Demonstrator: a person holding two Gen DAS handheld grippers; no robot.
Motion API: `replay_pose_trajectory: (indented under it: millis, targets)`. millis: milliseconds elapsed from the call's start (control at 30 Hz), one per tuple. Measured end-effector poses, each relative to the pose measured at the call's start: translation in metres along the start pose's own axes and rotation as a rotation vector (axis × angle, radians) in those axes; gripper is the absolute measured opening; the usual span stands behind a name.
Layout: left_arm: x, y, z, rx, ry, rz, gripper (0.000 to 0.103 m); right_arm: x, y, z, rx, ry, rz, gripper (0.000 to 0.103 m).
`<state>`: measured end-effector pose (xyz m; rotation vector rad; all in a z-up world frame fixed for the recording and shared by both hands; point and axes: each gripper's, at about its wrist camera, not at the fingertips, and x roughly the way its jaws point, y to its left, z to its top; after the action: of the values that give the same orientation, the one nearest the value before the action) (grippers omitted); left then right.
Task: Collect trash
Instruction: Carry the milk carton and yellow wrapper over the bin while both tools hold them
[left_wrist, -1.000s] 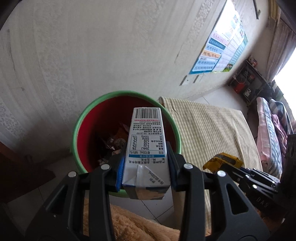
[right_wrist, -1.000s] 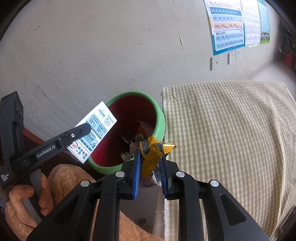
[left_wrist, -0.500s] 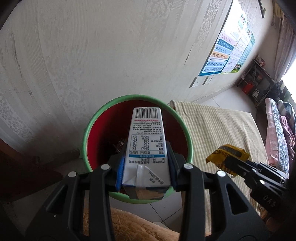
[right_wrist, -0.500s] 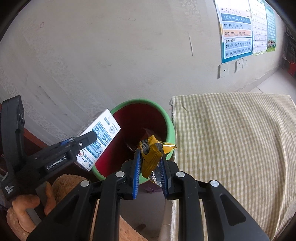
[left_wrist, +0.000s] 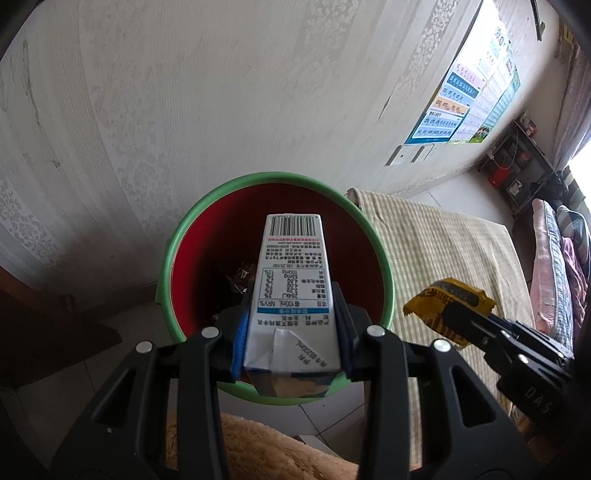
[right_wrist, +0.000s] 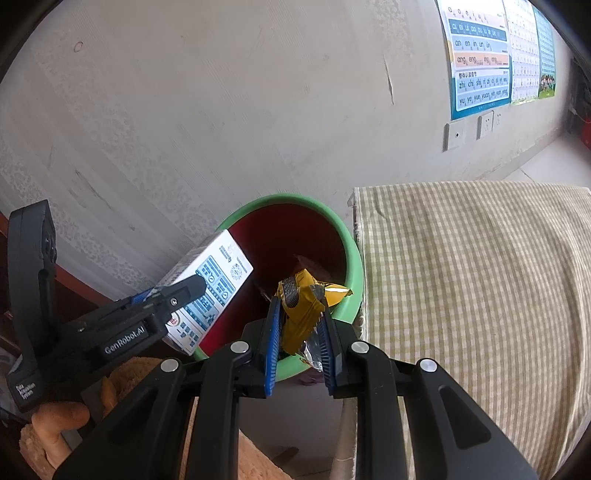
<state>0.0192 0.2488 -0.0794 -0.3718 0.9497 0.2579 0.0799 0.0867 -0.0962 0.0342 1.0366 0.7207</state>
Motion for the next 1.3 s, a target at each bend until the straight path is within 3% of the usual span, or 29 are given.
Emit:
replay_pose_trajectory:
  millis: [1300]
  targets:
    - [0.011,0.004,0.001,-0.033,0.040,-0.004,0.036,0.020,0.012,0.013,-0.021,0.021,0.003,0.020]
